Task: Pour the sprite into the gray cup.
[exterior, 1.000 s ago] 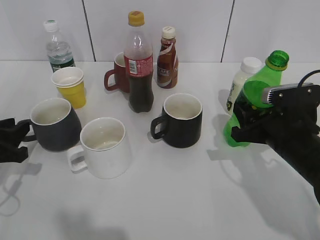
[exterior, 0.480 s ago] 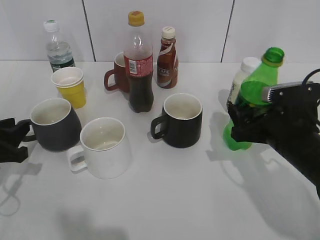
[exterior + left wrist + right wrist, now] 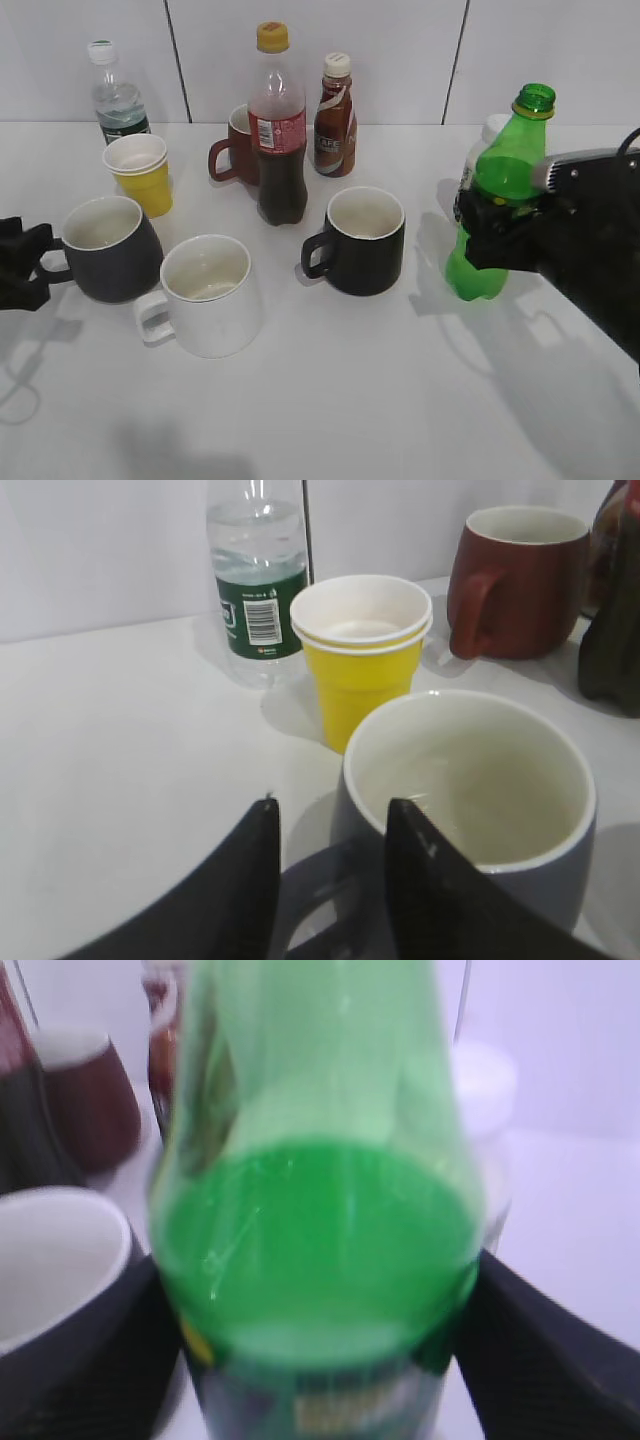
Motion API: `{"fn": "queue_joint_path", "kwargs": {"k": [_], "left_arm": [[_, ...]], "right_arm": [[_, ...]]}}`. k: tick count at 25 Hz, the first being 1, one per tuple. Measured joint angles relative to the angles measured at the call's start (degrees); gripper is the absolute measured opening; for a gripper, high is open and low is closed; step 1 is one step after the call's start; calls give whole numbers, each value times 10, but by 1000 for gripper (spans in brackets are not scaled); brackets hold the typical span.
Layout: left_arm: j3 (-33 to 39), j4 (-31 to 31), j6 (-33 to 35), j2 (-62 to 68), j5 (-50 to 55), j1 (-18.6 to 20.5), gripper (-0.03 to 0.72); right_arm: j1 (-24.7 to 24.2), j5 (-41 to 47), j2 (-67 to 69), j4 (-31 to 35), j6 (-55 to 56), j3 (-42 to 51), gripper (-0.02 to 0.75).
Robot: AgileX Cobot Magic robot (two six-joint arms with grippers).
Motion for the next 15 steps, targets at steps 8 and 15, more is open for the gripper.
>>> {"fn": "queue_joint_path", "kwargs": {"k": [8, 15], "left_arm": [[0, 8, -20, -92, 35, -1, 277], [-20, -33, -46, -311, 282, -2, 277]], "right_arm": [[0, 89, -127, 3, -45, -34, 603], [0, 383, -315, 2, -83, -152, 603]]}}
